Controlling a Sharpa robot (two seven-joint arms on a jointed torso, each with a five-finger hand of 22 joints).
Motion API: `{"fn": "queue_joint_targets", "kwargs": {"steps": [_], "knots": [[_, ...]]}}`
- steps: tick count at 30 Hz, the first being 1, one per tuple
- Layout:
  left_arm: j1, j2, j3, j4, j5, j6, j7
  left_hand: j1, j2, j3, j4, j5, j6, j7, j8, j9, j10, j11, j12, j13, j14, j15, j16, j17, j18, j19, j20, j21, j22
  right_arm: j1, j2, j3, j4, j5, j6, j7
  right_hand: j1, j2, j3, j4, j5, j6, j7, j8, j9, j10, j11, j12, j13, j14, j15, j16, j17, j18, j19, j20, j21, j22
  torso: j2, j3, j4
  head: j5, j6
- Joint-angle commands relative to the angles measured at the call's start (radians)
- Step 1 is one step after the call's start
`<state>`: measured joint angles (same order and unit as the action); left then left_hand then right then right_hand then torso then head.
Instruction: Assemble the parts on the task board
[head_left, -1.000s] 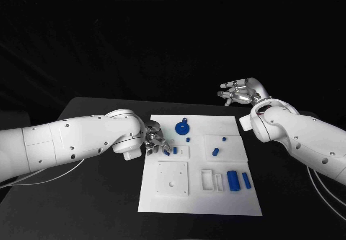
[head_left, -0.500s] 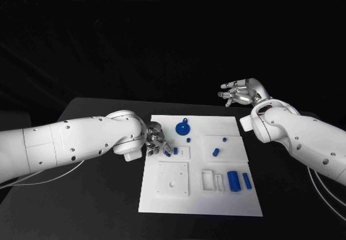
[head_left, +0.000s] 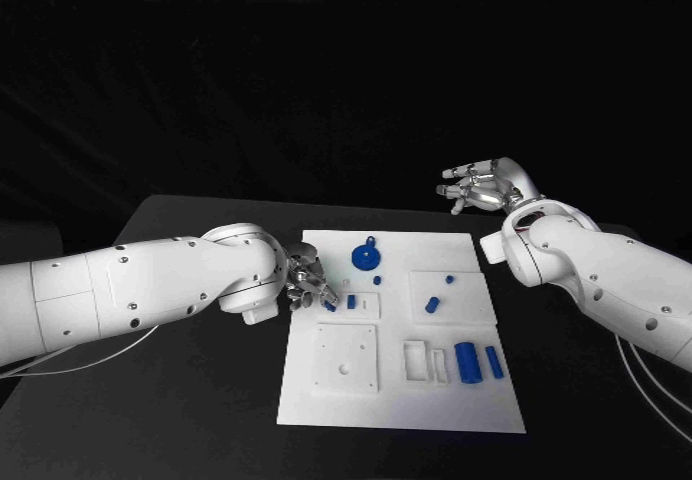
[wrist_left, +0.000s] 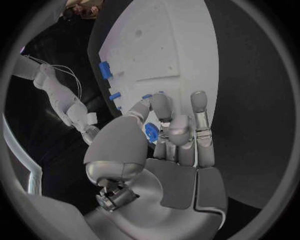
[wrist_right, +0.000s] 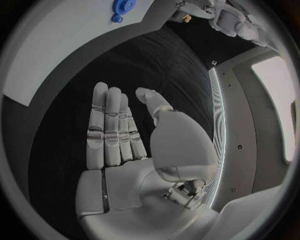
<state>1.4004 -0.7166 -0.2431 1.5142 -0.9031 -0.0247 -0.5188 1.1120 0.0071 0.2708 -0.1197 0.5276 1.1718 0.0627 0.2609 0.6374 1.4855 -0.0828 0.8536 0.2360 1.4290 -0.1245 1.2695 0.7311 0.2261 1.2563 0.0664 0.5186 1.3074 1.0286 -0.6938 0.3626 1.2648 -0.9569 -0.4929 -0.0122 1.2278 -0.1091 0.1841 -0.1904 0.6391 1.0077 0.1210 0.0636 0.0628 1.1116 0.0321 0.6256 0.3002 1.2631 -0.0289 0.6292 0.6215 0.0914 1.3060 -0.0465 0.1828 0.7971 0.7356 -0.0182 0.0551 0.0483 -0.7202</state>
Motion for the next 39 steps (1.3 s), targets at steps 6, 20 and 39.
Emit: {"fn": "queue_joint_targets", "kwargs": {"steps": [6, 20, 39], "knots": [[0.0, -0.012, 0.0, 0.022, -0.02, -0.073, 0.012, 0.001, 0.01, 0.053, -0.048, 0.003, 0.182, -0.142, 0.005, 0.599, 0.027, -0.027, 0.006, 0.002, 0.006, -0.003, 0.006, 0.002, 0.016, -0.003, 0.012, 0.006, 0.019, -0.001, -0.002, 0.0, 0.0, -0.002, 0.011, 0.006, -0.009, 0.001, 0.001, 0.0, 0.005, -0.003, 0.007, -0.001, 0.0, -0.006, -0.003, -0.002, -0.001, -0.004, 0.002, -0.004, -0.001, -0.012, -0.004, -0.002, 0.004, -0.001, 0.0, 0.0008, 0.0, 0.0, -0.004], [-0.002, 0.002, 0.0, 0.014, -0.06, -0.069, 0.002, 0.0, 0.012, 0.055, -0.047, 0.002, 0.181, -0.142, 0.004, 0.603, 0.027, -0.028, 0.007, 0.002, 0.005, -0.004, 0.007, 0.0, 0.028, -0.005, 0.024, 0.012, 0.019, -0.002, -0.001, 0.0, 0.0, -0.001, 0.012, 0.007, -0.011, 0.001, 0.002, 0.0, 0.007, -0.002, 0.007, -0.001, 0.0, -0.006, -0.003, -0.002, -0.001, -0.004, 0.001, -0.004, -0.001, -0.012, -0.004, -0.002, 0.005, -0.002, 0.0, 0.0005, -0.0009, 0.002, -0.006], [-0.015, 0.005, 0.0, 0.008, -0.086, -0.049, -0.008, -0.001, 0.013, 0.056, -0.048, 0.003, 0.18, -0.142, 0.004, 0.605, 0.027, -0.027, 0.008, 0.001, 0.005, -0.004, 0.008, -0.001, 0.036, -0.007, 0.032, 0.015, 0.019, -0.005, 0.001, 0.0, -0.003, -0.001, 0.015, 0.008, -0.012, 0.001, 0.004, 0.0, 0.01, -0.002, 0.007, -0.002, 0.0, -0.006, -0.003, -0.002, -0.001, -0.004, 0.001, -0.004, -0.001, -0.012, -0.004, -0.002, 0.006, -0.002, 0.0, 0.0003, -0.0006, 0.002, -0.011]]}}
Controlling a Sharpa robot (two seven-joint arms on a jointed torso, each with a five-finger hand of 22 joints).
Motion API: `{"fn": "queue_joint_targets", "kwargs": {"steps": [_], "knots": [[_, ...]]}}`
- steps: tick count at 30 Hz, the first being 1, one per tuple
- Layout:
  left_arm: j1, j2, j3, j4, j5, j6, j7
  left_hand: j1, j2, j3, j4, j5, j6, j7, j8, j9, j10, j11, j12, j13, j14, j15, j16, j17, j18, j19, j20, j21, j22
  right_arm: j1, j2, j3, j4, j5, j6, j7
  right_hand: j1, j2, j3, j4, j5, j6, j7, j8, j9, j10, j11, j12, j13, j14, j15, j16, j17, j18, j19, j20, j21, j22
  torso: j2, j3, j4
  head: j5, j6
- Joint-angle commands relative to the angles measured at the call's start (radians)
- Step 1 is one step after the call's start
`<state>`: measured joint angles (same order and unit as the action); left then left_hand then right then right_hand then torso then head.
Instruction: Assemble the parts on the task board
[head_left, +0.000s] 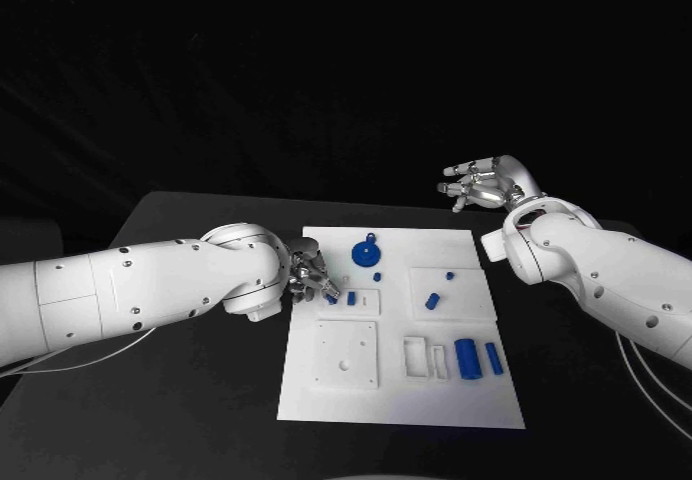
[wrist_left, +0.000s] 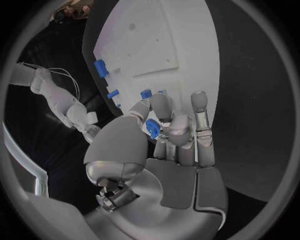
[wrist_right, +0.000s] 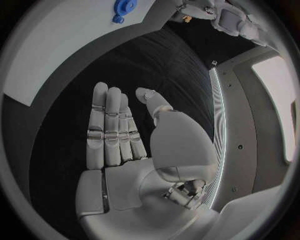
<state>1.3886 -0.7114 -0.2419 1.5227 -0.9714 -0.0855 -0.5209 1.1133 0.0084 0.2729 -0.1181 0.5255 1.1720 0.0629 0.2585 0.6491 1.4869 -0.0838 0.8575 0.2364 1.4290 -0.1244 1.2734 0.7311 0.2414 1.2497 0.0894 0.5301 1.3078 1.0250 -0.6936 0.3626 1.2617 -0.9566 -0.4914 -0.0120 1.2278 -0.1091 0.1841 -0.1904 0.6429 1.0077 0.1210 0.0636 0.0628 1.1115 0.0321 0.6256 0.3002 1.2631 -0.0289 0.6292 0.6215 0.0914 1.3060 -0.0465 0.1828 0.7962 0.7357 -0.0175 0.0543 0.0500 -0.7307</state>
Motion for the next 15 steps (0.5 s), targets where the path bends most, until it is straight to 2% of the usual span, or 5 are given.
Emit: {"fn": "queue_joint_targets", "kwargs": {"steps": [1, 12, 15], "knots": [[-0.003, 0.0, -0.001, 0.0, -0.021, 0.012, -0.006, -0.002, 0.011, 0.054, -0.049, 0.005, 0.18, -0.142, 0.006, 0.593, 0.025, -0.026, 0.004, 0.001, 0.005, -0.004, 0.004, -0.001, 0.02, 0.0, 0.009, 0.003, 0.018, -0.002, 0.001, 0.0, 0.0, -0.001, 0.014, 0.008, -0.012, 0.001, 0.004, 0.0, 0.006, -0.002, 0.007, -0.002, 0.0, -0.006, -0.003, -0.002, -0.001, -0.004, 0.001, -0.004, -0.001, -0.012, -0.004, -0.002, 0.006, -0.001, 0.0, -0.0005, 0.0003, 0.0, 0.0], [-0.004, -0.005, -0.001, 0.003, -0.037, 0.022, -0.007, -0.002, 0.011, 0.055, -0.051, 0.007, 0.181, -0.142, 0.006, 0.594, 0.025, -0.027, 0.004, 0.001, 0.005, -0.004, 0.005, 0.001, 0.02, -0.001, 0.009, 0.005, 0.018, -0.004, 0.002, 0.0, -0.001, -0.001, 0.014, 0.009, -0.012, 0.001, 0.005, 0.0, 0.008, -0.002, 0.007, -0.001, 0.0, -0.006, -0.003, -0.001, -0.001, -0.004, 0.001, -0.003, -0.001, -0.012, -0.004, -0.002, 0.006, -0.001, 0.0, -0.0008, 0.0004, 0.004, 0.001], [-0.005, -0.008, -0.001, 0.005, -0.039, 0.022, -0.008, -0.002, 0.011, 0.057, -0.053, 0.009, 0.181, -0.142, 0.006, 0.594, 0.025, -0.027, 0.004, 0.001, 0.005, -0.004, 0.006, 0.001, 0.02, -0.002, 0.009, 0.006, 0.018, -0.004, 0.003, 0.0, -0.001, -0.001, 0.015, 0.009, -0.012, 0.001, 0.005, 0.0, 0.008, -0.002, 0.007, -0.001, 0.0, -0.006, -0.003, -0.001, -0.001, -0.004, 0.001, -0.003, -0.001, -0.012, -0.004, -0.002, 0.006, -0.001, 0.0, -0.0006, 0.0007, 0.001, 0.001]]}}
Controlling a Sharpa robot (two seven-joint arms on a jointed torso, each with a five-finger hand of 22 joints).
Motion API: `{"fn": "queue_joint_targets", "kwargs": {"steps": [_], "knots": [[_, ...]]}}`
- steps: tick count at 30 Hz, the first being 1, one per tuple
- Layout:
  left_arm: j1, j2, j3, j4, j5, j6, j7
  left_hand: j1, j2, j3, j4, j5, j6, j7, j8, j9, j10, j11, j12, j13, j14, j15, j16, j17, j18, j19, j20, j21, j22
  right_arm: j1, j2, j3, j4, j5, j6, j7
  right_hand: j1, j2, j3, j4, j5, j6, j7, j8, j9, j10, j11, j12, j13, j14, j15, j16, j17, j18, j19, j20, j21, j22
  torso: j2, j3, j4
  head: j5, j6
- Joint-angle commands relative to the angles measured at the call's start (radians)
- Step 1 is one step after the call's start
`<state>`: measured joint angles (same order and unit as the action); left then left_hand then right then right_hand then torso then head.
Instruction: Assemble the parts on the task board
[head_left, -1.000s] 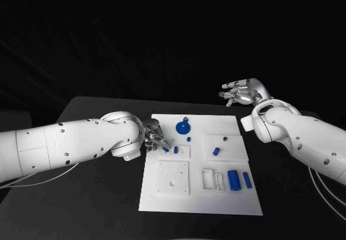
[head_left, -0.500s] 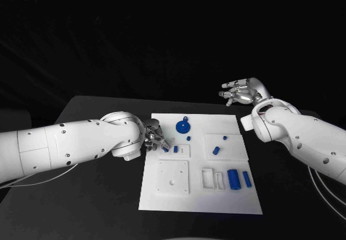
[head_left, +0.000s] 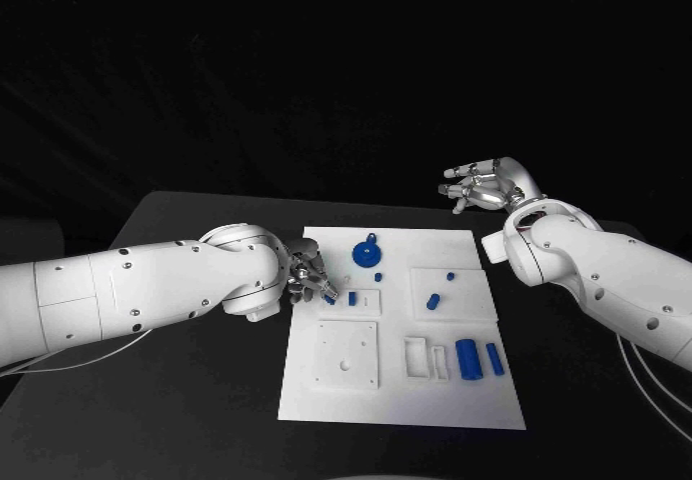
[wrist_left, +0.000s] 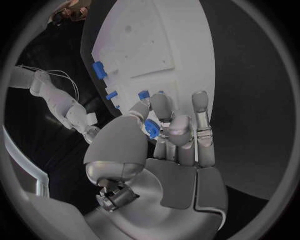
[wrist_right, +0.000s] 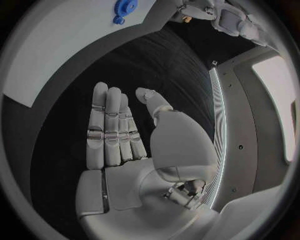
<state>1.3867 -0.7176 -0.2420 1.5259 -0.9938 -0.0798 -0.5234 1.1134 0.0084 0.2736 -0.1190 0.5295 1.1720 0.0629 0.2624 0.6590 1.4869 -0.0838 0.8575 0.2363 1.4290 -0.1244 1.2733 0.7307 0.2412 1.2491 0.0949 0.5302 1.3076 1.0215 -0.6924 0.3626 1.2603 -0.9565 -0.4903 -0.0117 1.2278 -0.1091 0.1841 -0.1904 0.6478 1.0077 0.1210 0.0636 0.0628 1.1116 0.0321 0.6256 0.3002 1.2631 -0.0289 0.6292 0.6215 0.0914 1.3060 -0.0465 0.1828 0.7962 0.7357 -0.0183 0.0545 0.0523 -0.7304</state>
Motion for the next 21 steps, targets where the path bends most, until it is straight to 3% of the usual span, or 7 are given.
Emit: {"fn": "queue_joint_targets", "kwargs": {"steps": [1, 21], "knots": [[-0.003, -0.002, -0.001, 0.002, -0.017, 0.016, -0.005, -0.002, 0.011, 0.056, -0.052, 0.005, 0.181, -0.142, 0.002, 0.584, 0.025, -0.027, 0.004, 0.001, 0.005, -0.004, 0.006, 0.002, 0.021, -0.001, 0.004, 0.006, 0.018, -0.001, 0.002, 0.0, 0.0, -0.001, 0.014, 0.009, -0.013, 0.001, 0.005, 0.0, 0.003, -0.002, 0.007, -0.001, 0.0, -0.006, -0.003, -0.001, -0.001, -0.004, 0.001, -0.003, -0.001, -0.012, -0.004, -0.002, 0.006, -0.001, 0.0, 0.0005, 0.0007, -0.002, 0.0], [-0.003, 0.005, -0.001, -0.001, -0.002, 0.052, -0.017, -0.011, 0.011, 0.048, -0.044, -0.006, 0.181, -0.143, 0.004, 0.581, 0.025, -0.025, 0.003, 0.0, 0.005, -0.002, 0.002, -0.003, 0.021, -0.003, 0.005, 0.004, 0.017, -0.001, 0.002, 0.0, 0.0, -0.001, 0.015, 0.008, -0.013, 0.001, 0.005, 0.0, 0.003, -0.002, 0.007, -0.001, 0.0, -0.006, -0.003, -0.001, -0.001, -0.004, 0.001, -0.003, -0.001, -0.012, -0.004, -0.002, 0.006, -0.001, 0.0, 0.0007, -0.0002, 0.001, -0.001]]}}
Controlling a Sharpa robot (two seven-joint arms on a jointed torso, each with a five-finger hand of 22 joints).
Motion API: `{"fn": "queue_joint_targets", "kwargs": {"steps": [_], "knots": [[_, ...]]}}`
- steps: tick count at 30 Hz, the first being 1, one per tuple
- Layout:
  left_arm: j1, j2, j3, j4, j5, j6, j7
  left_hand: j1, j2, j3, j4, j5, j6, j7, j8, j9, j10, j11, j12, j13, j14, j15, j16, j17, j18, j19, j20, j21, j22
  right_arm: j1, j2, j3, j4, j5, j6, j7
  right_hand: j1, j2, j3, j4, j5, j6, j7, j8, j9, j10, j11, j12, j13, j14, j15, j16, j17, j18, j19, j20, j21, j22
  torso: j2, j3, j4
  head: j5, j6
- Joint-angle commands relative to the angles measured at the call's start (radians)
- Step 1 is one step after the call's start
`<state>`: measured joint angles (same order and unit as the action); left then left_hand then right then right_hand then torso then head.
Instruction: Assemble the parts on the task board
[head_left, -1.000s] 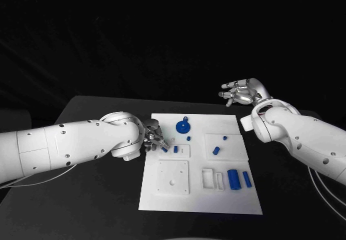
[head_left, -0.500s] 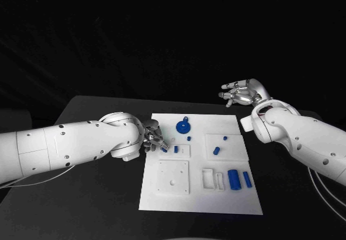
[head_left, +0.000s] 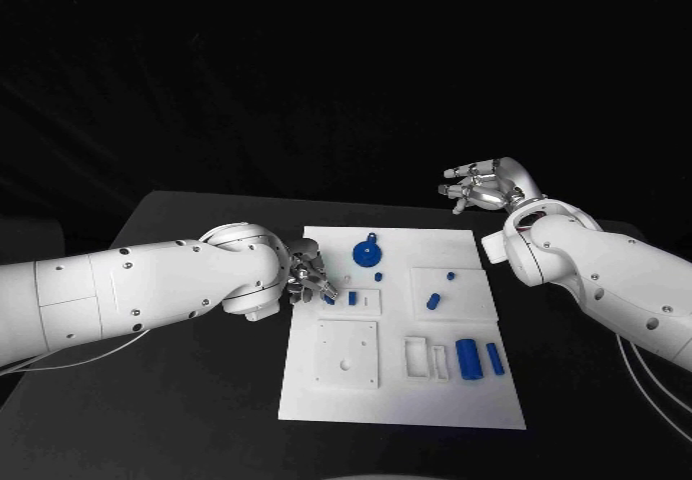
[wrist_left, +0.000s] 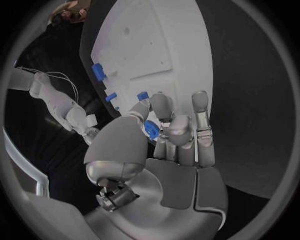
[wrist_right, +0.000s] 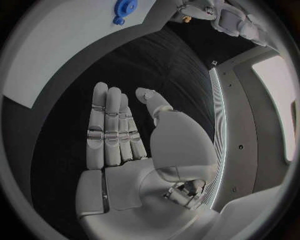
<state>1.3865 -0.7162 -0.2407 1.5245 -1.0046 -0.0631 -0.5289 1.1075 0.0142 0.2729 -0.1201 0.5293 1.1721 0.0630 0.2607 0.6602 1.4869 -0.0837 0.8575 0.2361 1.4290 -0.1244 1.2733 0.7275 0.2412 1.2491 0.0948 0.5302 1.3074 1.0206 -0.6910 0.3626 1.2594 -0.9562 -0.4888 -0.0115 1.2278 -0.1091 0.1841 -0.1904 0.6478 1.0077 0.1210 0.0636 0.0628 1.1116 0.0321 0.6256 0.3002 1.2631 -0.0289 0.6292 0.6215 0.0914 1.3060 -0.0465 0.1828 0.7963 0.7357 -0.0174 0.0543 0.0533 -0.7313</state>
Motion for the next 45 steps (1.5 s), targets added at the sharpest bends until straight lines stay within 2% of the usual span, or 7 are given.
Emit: {"fn": "queue_joint_targets", "kwargs": {"steps": [1, 5, 10, 23, 31, 36, 45], "knots": [[-0.003, 0.004, -0.002, 0.0, 0.009, 0.036, -0.011, -0.006, 0.005, 0.046, -0.04, -0.012, 0.183, -0.143, 0.007, 0.58, 0.026, -0.025, 0.004, 0.001, 0.005, -0.002, 0.003, 0.001, 0.021, -0.002, 0.006, 0.004, 0.017, 0.0, 0.001, 0.0, 0.001, -0.002, 0.013, 0.008, -0.012, 0.001, 0.005, 0.0, 0.003, -0.002, 0.007, -0.001, 0.0, -0.006, -0.003, -0.001, -0.001, -0.004, 0.001, -0.003, -0.001, -0.012, -0.004, -0.002, 0.006, -0.001, 0.0, -0.0002, -0.0002, 0.0, 0.0], [-0.003, 0.007, -0.002, -0.001, 0.013, 0.039, -0.01, -0.006, 0.006, 0.034, -0.029, -0.029, 0.185, -0.144, 0.011, 0.581, 0.025, -0.025, 0.006, 0.002, 0.005, -0.002, 0.004, 0.003, 0.021, -0.001, 0.007, 0.002, 0.017, 0.0, 0.001, 0.0, 0.001, -0.001, 0.013, 0.008, -0.012, 0.001, 0.005, 0.0, 0.003, -0.002, 0.007, -0.001, 0.0, -0.006, -0.003, -0.001, -0.001, -0.004, 0.001, -0.003, -0.001, -0.012, -0.004, -0.002, 0.006, -0.001, 0.0, -0.0003, -0.0008, 0.0, 0.0], [-0.003, 0.01, -0.002, -0.005, 0.016, 0.04, -0.009, 0.0, 0.012, 0.007, -0.003, -0.083, 0.193, -0.145, 0.014, 0.579, 0.026, -0.022, 0.009, 0.003, 0.006, 0.002, 0.003, 0.001, 0.021, 0.001, 0.012, -0.004, 0.016, 0.0, 0.001, 0.0, 0.001, 0.0, 0.014, 0.008, -0.012, 0.001, 0.005, 0.0, 0.003, -0.002, 0.007, -0.001, 0.0, -0.006, -0.003, -0.001, -0.001, -0.004, 0.001, -0.003, -0.001, -0.012, -0.004, -0.002, 0.006, -0.001, 0.0, 0.0002, 0.0001, -0.001, 0.0], [-0.003, 0.017, -0.002, -0.007, 0.017, 0.04, -0.005, 0.01, 0.019, -0.01, 0.02, -0.109, 0.196, -0.146, 0.019, 0.583, 0.025, -0.021, 0.014, 0.002, 0.007, 0.003, 0.007, 0.005, 0.021, 0.004, 0.014, -0.008, 0.018, -0.001, 0.002, 0.0, 0.001, 0.0, 0.015, 0.008, -0.012, 0.001, 0.005, 0.0, 0.003, -0.002, 0.007, -0.001, 0.0, -0.006, -0.003, -0.001, -0.001, -0.004, 0.001, -0.003, -0.001, -0.012, -0.004, -0.002, 0.006, -0.001, 0.001, 0.0004, -0.0004, -0.001, -0.001], [-0.003, 0.018, -0.002, -0.005, 0.014, 0.053, -0.002, 0.009, 0.013, 0.014, 0.0, -0.027, 0.197, -0.144, 0.02, 0.584, 0.025, -0.02, 0.015, 0.001, 0.007, 0.004, 0.01, 0.008, 0.021, 0.002, 0.013, -0.006, 0.019, -0.001, 0.002, 0.0, 0.0, 0.001, 0.015, 0.009, -0.012, 0.001, 0.005, 0.0, 0.003, -0.002, 0.007, -0.001, 0.0, -0.006, -0.003, -0.001, -0.001, -0.004, 0.001, -0.003, -0.001, -0.012, -0.004, -0.002, 0.006, -0.001, 0.0, -0.0001, 0.0003, -0.001, -0.001], [-0.003, 0.018, -0.002, -0.005, 0.013, 0.053, -0.002, -0.035, 0.002, 0.043, -0.007, 0.033, 0.187, -0.146, 0.03, 0.608, 0.025, -0.022, 0.015, 0.0, 0.006, 0.001, 0.009, 0.007, 0.021, 0.001, 0.011, -0.003, 0.018, -0.001, 0.002, 0.0, 0.0, 0.001, 0.015, 0.009, -0.012, 0.001, 0.005, 0.0, 0.003, -0.002, 0.007, -0.001, 0.0, -0.006, -0.003, -0.001, -0.001, -0.004, 0.001, -0.003, -0.001, -0.012, -0.004, -0.002, 0.006, -0.001, 0.0, -0.0005, -0.0002, -0.001, -0.001], [-0.003, 0.021, -0.002, -0.006, 0.012, 0.058, -0.001, -0.049, -0.006, 0.057, -0.017, 0.046, 0.186, -0.146, 0.028, 0.617, 0.025, -0.022, 0.015, 0.0, 0.006, 0.001, 0.008, 0.006, 0.021, 0.0, 0.01, -0.002, 0.018, -0.001, 0.002, 0.0, 0.0, 0.001, 0.016, 0.009, -0.012, 0.001, 0.005, 0.0, 0.003, -0.002, 0.007, -0.001, 0.0, -0.006, -0.003, -0.001, -0.001, -0.004, 0.001, -0.003, -0.001, -0.012, -0.004, -0.002, 0.006, -0.001, 0.0, -0.0007, 0.0003, -0.003, -0.001]]}}
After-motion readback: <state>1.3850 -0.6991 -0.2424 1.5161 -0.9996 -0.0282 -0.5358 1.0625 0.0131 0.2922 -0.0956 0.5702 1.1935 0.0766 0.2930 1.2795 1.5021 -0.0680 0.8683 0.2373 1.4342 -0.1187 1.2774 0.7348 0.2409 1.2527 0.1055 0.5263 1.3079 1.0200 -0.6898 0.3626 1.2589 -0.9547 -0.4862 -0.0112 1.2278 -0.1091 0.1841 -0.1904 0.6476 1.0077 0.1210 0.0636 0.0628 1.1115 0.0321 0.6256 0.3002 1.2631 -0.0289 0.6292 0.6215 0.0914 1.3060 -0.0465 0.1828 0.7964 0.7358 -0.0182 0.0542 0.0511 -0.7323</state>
